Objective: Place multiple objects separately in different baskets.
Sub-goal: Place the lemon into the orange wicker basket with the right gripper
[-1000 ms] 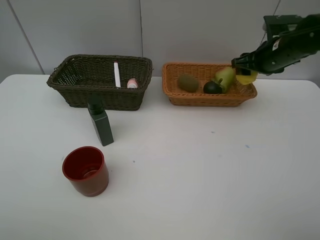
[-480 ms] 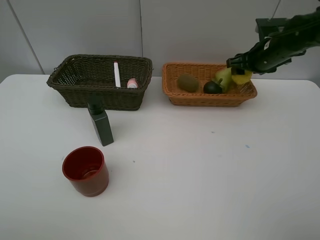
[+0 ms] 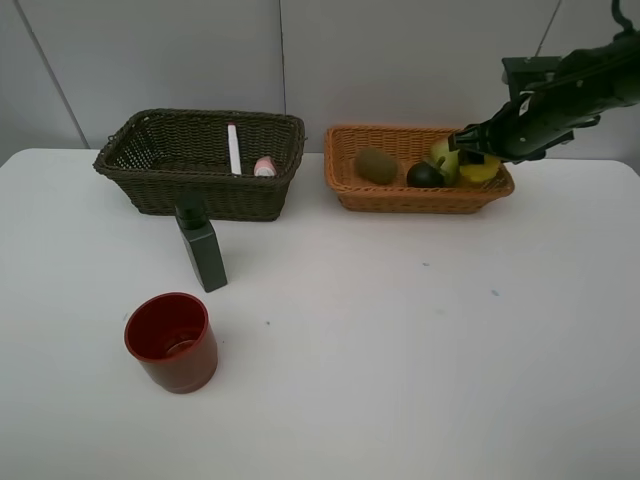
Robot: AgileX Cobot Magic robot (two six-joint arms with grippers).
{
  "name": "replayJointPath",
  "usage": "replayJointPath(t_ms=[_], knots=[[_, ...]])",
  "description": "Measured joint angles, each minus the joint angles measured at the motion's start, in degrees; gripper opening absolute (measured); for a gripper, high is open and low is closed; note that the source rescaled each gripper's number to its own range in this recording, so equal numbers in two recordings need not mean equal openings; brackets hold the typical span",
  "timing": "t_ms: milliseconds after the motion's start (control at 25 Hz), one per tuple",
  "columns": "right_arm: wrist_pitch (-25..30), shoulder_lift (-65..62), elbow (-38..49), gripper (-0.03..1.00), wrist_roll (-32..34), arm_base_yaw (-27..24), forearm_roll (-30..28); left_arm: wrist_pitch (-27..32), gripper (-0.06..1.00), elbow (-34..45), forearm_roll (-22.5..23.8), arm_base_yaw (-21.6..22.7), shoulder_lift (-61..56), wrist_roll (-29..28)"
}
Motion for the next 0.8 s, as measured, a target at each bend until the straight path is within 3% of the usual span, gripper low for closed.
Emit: replayJointPath(t_ms=[680,720,800], knots=[[-0.1,0.0,0.0,0.59,0.0,0.0,1.0,0.0,0.93,0.0,0.0,0.0,0.0,0.0],[0.0,0.0,0.0,0.62,0.0,0.0,1.0,0.0,0.93,0.0,0.0,0.0,0.0,0.0],[0.0,0.0,0.0,0.82,0.0,0.0,1.2,0.0,0.93,0.0,0.0,0.0,0.0,0.0]])
